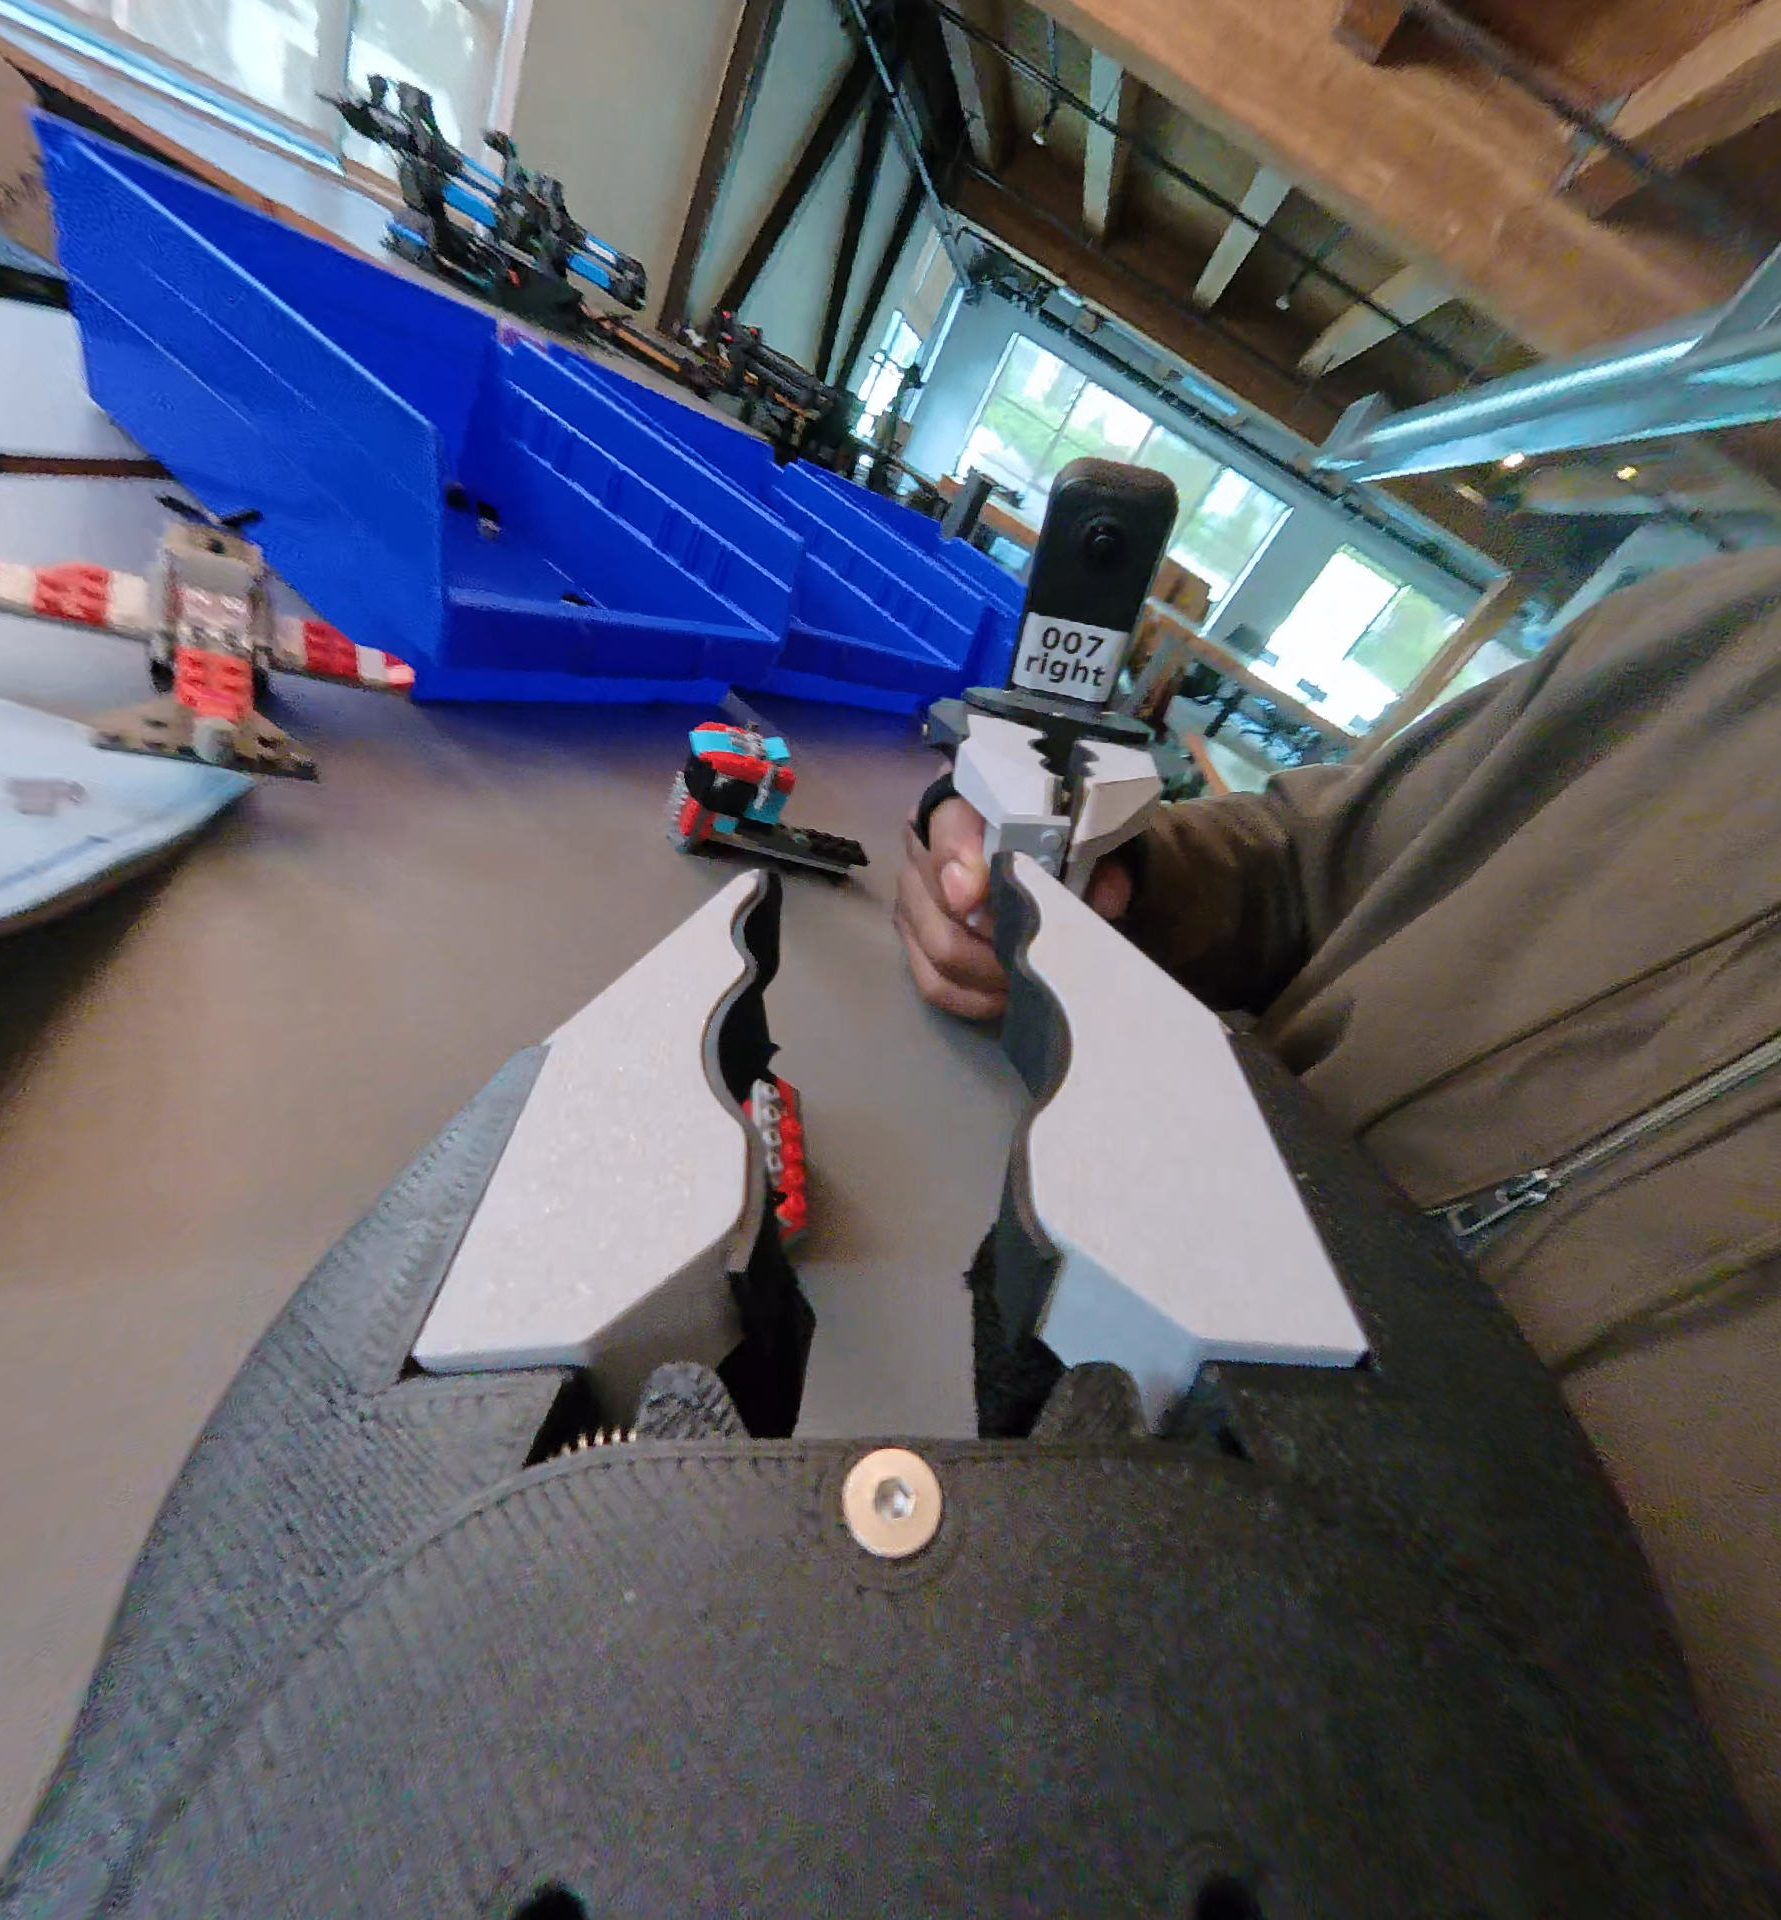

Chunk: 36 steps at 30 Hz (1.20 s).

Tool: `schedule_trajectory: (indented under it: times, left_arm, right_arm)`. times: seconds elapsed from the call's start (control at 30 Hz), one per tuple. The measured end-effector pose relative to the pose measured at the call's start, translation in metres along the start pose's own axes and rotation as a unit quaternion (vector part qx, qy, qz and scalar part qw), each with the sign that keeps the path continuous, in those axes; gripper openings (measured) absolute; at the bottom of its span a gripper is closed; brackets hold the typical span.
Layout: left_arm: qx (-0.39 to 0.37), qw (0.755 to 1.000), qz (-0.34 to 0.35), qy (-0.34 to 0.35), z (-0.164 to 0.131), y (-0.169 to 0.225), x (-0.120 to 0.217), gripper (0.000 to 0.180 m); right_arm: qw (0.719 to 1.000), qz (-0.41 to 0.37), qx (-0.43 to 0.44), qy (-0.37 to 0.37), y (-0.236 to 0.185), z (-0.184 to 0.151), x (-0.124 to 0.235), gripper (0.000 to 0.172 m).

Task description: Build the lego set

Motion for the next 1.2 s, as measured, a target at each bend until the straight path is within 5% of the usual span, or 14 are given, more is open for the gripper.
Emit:
schedule_trajectory:
  times: [0.7, 1.2]
  left_arm:
    - [0.214, 0.970, -0.118, 0.019, -0.010, 0.012, -0.021, 0.043]
    - [0.218, 0.965, -0.147, -0.002, -0.018, 0.022, -0.035, 0.043]
  right_arm:
    - [0.986, 0.003, 0.168, -0.018, -0.013, -0.003, 0.001, 0.002]
    - [0.953, -0.020, 0.302, -0.021, -0.022, -0.005, 0.003, 0.002]
Point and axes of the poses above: each gripper's, where its closed fingertips meet, x back along the fingers, z out of its top, y = z × x across the jaws, the point moved 7 cm from there along x, back along the fingers, and after that the axes turned 7 degrees about -x, right-handed, at the moved point
